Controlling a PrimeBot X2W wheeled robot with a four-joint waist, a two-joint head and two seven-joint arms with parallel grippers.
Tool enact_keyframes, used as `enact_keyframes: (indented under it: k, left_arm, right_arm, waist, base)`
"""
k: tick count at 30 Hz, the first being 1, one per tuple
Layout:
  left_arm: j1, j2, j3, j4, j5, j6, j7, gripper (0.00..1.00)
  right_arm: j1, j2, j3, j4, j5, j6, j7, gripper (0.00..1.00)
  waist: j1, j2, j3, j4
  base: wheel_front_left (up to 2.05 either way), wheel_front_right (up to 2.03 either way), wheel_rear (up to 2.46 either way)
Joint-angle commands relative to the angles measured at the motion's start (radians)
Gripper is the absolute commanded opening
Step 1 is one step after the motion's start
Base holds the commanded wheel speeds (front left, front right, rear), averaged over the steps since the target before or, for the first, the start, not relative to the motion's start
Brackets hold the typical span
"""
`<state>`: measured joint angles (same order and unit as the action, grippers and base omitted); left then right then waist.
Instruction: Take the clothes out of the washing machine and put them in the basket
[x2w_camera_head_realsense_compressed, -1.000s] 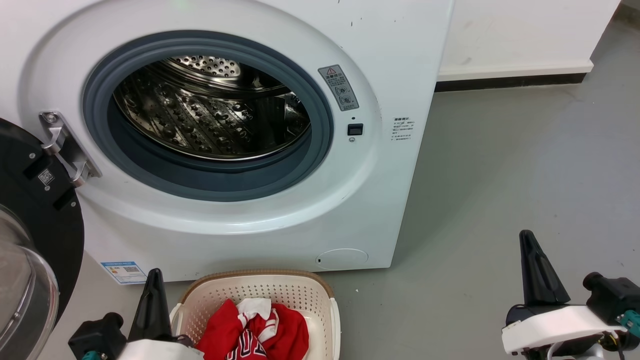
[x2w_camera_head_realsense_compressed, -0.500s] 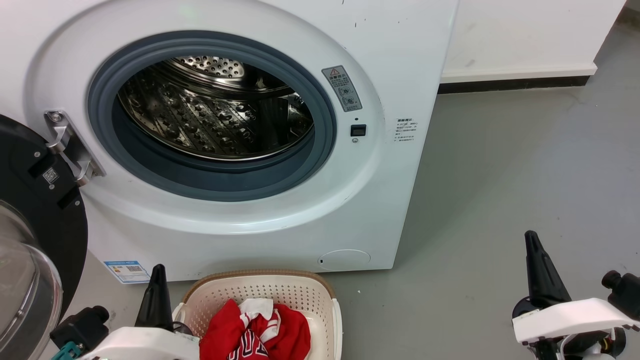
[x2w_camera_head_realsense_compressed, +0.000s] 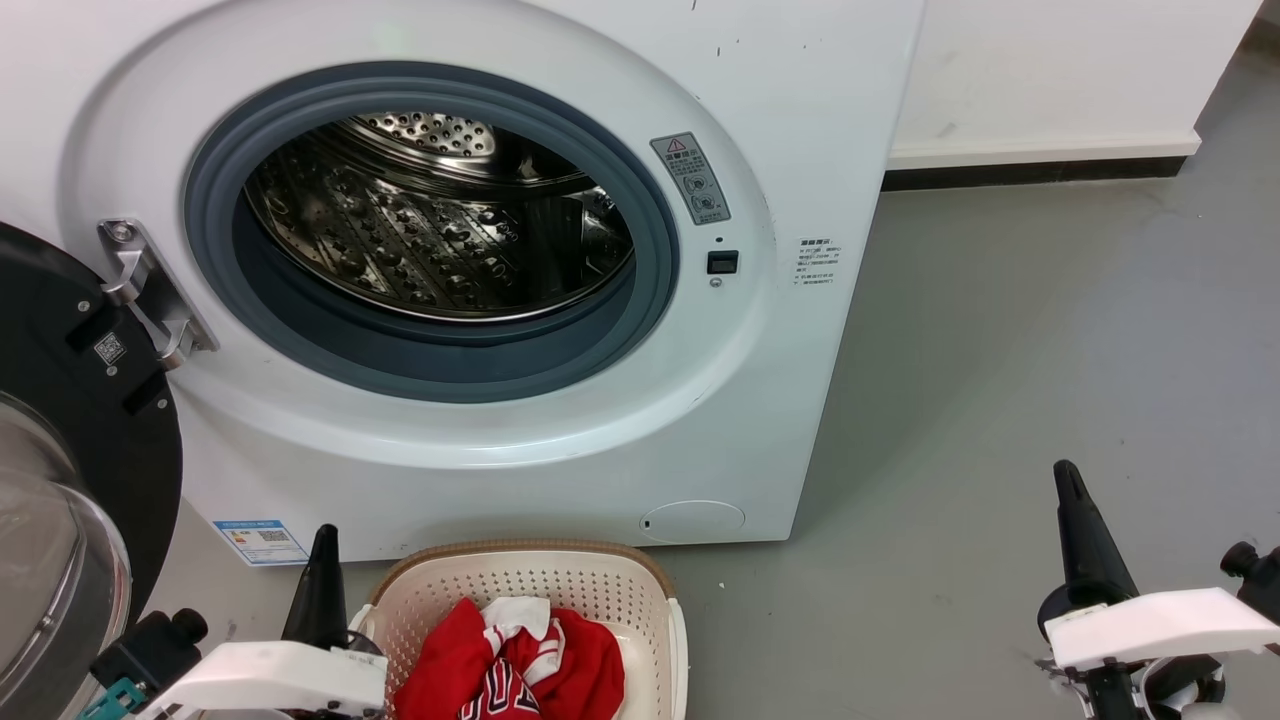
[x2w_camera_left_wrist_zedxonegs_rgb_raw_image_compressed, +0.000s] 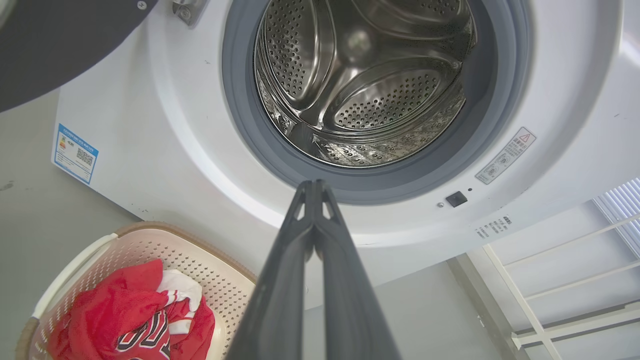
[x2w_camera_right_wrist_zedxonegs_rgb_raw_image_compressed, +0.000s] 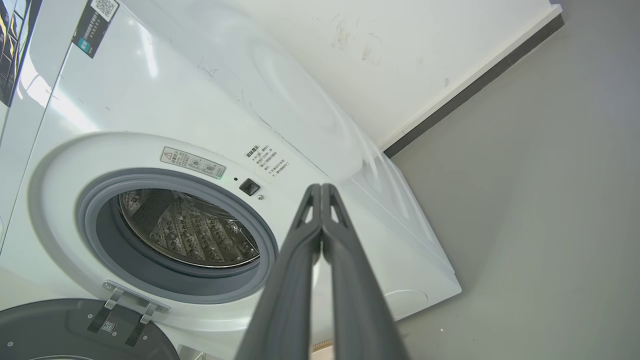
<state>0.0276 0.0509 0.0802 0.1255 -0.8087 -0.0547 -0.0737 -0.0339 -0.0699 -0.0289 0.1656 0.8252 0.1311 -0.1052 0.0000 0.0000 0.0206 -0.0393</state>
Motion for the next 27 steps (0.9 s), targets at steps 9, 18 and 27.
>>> enact_keyframes:
  k: [9,18,27]
  left_arm:
    - [-0.050,0.001,0.011,0.015,-0.160,-0.019,0.036,0.00]
    - [-0.066,0.001,0.015,0.032,-0.267,-0.029,0.063,0.00]
    - [-0.079,0.001,0.018,0.047,-0.354,-0.037,0.082,0.00]
  right_arm:
    - [-0.038,-0.010,-0.010,0.008,0.165,0.000,0.035,0.00]
    - [-0.043,-0.010,-0.016,0.018,0.274,0.000,0.062,0.00]
    - [-0.050,-0.010,-0.021,0.029,0.363,0.000,0.083,0.00]
  waist:
    - [0.0000,0.0000,-0.002,0.005]
    - [0.0000,0.0000,-0.004,0.010]
    - [0.0000,0.0000,-0.006,0.014]
  base:
    - [0.00,0.00,0.00]
    - [0.00,0.00,0.00]
    - [0.00,0.00,0.00]
